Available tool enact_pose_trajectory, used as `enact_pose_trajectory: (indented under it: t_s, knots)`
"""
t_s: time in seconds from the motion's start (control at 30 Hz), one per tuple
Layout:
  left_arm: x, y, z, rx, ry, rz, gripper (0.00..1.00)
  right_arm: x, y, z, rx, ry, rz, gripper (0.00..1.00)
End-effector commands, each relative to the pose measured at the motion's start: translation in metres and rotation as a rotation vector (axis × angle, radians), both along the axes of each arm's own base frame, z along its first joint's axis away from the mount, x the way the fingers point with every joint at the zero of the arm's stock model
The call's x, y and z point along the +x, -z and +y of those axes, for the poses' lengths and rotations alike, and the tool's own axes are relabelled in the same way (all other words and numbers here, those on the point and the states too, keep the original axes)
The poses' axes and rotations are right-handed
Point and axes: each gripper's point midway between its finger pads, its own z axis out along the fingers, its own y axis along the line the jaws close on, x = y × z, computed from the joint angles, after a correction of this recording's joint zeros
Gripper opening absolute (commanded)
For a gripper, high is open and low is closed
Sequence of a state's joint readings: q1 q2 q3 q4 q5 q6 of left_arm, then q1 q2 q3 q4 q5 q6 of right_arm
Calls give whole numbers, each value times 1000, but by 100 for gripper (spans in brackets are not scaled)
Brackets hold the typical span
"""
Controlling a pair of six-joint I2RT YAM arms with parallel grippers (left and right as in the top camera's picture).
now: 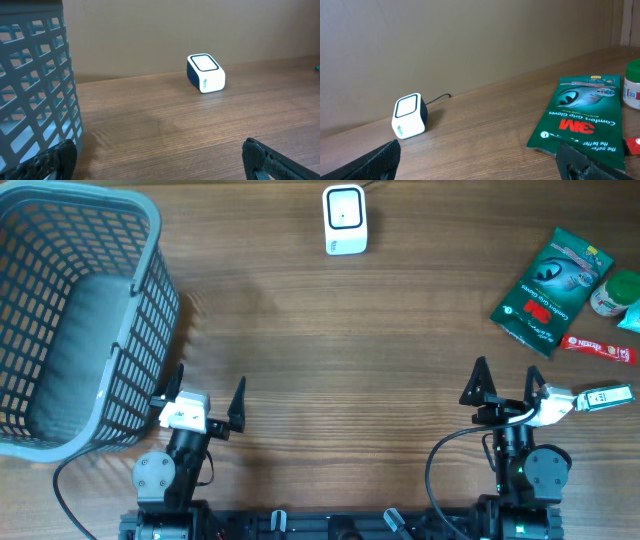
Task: Scan the item barcode
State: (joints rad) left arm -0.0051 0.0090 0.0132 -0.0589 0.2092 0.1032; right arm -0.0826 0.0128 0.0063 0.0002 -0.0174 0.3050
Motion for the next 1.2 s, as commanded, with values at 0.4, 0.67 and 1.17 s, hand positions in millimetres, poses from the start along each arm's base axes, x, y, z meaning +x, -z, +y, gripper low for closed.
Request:
enact_pose_trajectory:
  t_s: [0.4,0.67,1.17]
  knots:
    - [-1,2,-6,-15,28,3,100,0,-3,0,-15,2,-11,100]
    - [0,2,-2,-15,14,5,100,0,-3,0,-16,2,-11,99]
    - [0,2,-2,-15,14,5,100,0,-3,0,-16,2,-11,100]
